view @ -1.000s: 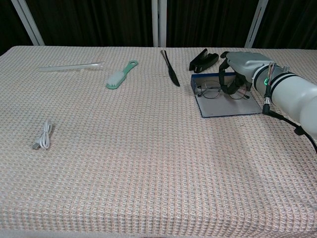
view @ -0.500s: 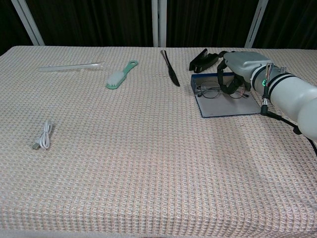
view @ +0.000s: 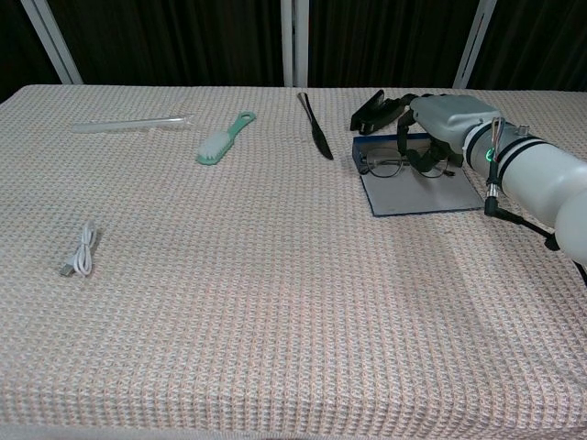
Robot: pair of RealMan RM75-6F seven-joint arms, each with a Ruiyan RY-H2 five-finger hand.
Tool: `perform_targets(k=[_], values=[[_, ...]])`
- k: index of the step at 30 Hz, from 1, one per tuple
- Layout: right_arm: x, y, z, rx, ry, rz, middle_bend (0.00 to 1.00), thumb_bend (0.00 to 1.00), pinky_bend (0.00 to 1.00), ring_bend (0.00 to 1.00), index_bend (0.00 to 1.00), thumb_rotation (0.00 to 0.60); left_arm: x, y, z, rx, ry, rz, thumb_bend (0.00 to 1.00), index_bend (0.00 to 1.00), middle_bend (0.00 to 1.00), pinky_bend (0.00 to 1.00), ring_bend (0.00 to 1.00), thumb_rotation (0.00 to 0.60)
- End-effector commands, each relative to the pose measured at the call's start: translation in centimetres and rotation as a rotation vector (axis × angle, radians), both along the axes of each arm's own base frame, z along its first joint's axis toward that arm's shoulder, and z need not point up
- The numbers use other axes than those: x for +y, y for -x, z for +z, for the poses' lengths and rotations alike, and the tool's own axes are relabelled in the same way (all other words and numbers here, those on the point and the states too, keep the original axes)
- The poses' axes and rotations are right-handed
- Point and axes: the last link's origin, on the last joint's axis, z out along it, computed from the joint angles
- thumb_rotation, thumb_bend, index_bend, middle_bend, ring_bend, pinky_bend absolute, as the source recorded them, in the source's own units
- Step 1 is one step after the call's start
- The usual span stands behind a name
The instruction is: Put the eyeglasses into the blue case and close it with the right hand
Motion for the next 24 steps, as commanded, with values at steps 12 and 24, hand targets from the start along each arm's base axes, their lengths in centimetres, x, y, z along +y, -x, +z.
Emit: perform_targets(k=[12,24], values=[[1.5,0.6,1.3,-0.047,0.012,0.045,0.00,0.48,0.00,0.00,0.16,0.600,0.0,0.0,0.0,-0.002,0.002,0.000,0.10,0.05,0.05,0.18,0.04,0.441],[3.9,1.2,3.0,-0.061,-0.032,0.109,0.00,0.48,0.00,0.00,0.14,0.600,0.0,-0.3,-0.1,-0.005,0.007,-0.004,0.10,0.05,0.05,0.18,0.04,0.442]])
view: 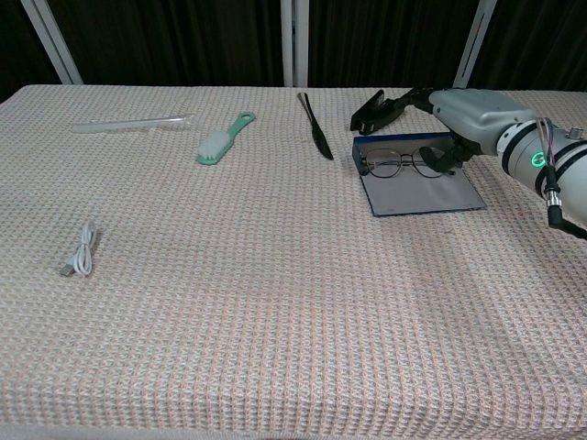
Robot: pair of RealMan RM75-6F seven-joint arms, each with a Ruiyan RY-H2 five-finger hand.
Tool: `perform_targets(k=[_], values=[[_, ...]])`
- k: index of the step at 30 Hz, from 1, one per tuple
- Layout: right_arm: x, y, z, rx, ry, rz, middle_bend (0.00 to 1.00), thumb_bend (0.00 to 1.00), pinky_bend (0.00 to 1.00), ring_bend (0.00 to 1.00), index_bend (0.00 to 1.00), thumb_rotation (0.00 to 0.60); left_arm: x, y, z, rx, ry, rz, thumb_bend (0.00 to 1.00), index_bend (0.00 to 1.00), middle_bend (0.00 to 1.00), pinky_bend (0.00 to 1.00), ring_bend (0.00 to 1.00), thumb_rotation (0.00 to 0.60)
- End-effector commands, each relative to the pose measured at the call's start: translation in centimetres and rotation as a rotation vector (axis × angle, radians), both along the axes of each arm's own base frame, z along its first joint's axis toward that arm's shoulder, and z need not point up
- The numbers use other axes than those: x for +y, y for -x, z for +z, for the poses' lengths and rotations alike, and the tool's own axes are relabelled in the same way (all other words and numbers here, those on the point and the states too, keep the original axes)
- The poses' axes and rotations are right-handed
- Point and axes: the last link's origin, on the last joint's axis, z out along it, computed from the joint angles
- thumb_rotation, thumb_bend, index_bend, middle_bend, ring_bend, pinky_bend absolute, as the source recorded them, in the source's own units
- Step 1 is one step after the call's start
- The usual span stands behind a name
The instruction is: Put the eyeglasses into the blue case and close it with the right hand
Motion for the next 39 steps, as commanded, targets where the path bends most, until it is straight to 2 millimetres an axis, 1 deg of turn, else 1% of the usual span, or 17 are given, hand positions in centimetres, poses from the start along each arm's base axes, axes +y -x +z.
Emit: perform_targets(k=[1,6,8,11,22,39], values=[[1.2,0.5,0.6,0.024,-0.023,0.032,0.00,0.51,0.00,0.00,0.16,0.600,0.0,0.0,0.0,-0.001,0.000,0.002,0.10,0.05,0.05,0.18,0.04,0.440],[2.8,1.5,1.0,0.045,-0.064,0.012,0.00,0.73,0.00,0.00,0.21,0.600,0.0,0.1,-0.1,-0.002,0.009,0.005,0.10,0.05,0.05,0.18,0.04,0.444],[3.1,1.8,1.2,0.052,-0.084,-0.006,0.00,0.78,0.00,0.00,0.22,0.600,0.0,0.0,-0.2,-0.008,0.012,0.003,0.10,0.05,0.05,0.18,0.04,0.446],[3.2,1.9,1.2,0.064,-0.100,-0.024,0.00,0.81,0.00,0.00,0.21,0.600,0.0,0.1,-0.3,-0.008,0.014,0.001,0.10,0.05,0.05,0.18,0.04,0.445],[2.7,1.8,0.4,0.087,-0.118,-0.056,0.00,0.83,0.00,0.00,0.18,0.600,-0.1,0.5,-0.2,-0.010,0.012,0.012,0.10,0.05,0.05,0.18,0.04,0.444],[1.9,1.4,-0.8,0.097,-0.109,-0.064,0.00,0.83,0.00,0.00,0.17,0.600,-0.3,1.0,0.0,-0.010,0.005,0.022,0.10,0.05,0.05,0.18,0.04,0.442]])
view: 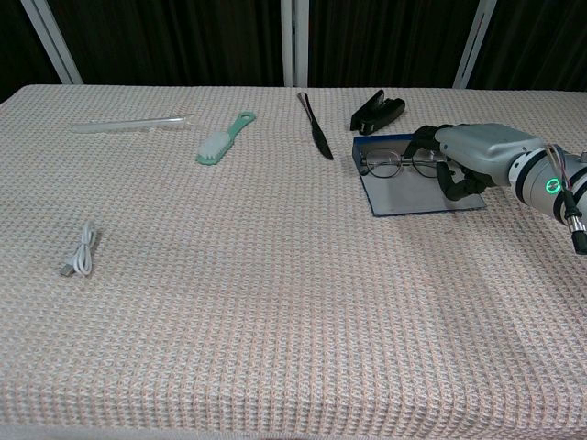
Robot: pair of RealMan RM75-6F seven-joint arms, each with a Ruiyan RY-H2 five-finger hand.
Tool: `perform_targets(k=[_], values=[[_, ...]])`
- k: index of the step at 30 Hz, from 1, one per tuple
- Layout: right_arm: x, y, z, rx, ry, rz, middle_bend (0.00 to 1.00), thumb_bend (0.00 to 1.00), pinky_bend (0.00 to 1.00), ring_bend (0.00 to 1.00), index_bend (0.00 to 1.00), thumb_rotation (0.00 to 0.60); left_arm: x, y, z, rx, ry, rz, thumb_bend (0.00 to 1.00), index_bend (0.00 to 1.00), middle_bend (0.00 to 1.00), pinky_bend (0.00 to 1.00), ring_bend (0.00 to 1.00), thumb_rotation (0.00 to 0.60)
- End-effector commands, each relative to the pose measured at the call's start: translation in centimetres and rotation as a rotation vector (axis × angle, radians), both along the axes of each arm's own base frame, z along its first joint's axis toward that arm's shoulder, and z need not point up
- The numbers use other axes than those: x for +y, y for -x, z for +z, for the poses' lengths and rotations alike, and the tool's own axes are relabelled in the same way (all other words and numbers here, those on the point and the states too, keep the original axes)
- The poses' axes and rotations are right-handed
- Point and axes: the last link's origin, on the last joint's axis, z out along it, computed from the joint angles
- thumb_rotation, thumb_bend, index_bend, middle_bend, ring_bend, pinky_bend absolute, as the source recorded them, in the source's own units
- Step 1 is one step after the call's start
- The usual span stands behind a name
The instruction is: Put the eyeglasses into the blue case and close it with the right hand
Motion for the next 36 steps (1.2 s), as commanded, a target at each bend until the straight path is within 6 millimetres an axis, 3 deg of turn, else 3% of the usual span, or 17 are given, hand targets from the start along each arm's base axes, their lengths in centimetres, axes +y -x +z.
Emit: perform_targets(k=[1,36], values=[[-0.1,0.0,-0.1,0.005,0.004,-0.005,0.00,0.83,0.00,0.00,0.17,0.600,0.0,0.0,0.0,0.000,-0.001,0.000,0.10,0.05,0.05,0.18,0.04,0.442],[-0.4,-0.4,-1.2,0.035,0.077,0.038,0.00,0.83,0.00,0.00,0.18,0.600,-0.1,0.7,0.3,-0.004,-0.005,0.016,0.10,0.05,0.05,0.18,0.04,0.441]])
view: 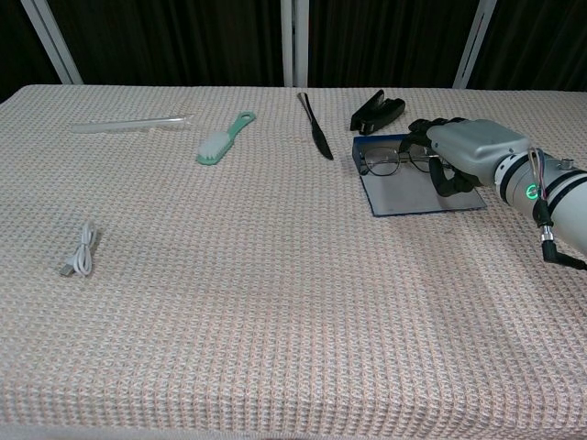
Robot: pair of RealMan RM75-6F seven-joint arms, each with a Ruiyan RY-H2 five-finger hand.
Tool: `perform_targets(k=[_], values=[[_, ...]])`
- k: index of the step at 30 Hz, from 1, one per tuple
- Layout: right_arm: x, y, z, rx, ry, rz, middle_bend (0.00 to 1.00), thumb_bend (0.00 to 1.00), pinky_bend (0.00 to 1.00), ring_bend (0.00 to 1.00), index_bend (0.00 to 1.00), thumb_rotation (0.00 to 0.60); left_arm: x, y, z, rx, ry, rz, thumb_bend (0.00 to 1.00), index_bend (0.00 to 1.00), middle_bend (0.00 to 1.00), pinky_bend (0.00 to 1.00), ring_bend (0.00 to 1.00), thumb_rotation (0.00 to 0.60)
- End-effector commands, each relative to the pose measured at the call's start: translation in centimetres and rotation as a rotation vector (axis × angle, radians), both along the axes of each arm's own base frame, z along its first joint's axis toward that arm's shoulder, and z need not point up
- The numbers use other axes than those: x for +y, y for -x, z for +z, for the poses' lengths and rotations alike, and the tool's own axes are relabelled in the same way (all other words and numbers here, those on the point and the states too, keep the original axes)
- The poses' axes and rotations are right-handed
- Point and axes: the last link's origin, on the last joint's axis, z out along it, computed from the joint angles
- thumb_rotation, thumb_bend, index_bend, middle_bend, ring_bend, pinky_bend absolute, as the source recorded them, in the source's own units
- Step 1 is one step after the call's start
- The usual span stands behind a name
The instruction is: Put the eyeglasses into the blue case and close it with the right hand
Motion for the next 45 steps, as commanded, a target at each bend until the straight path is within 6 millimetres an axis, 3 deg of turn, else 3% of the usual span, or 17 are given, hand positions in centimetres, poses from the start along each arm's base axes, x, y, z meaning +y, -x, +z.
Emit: perform_targets(k=[1,21,45], values=[[0.0,0.0,0.0,0.005,0.009,0.007,0.00,0.83,0.00,0.00,0.18,0.600,0.0,0.0,0.0,-0.001,-0.002,-0.001,0.10,0.05,0.05,0.18,0.04,0.442],[-0.5,-0.2,-0.9,0.027,0.024,0.014,0.00,0.83,0.00,0.00,0.26,0.600,-0.2,0.5,0.1,-0.004,-0.001,0.014,0.10,0.05,0.04,0.18,0.04,0.442],[-1.3,-0.5,-1.9,0.038,0.039,0.005,0.00,0.83,0.00,0.00,0.21,0.600,-0.2,0.9,0.3,-0.002,-0.005,0.025,0.10,0.05,0.04,0.18,0.04,0.443]])
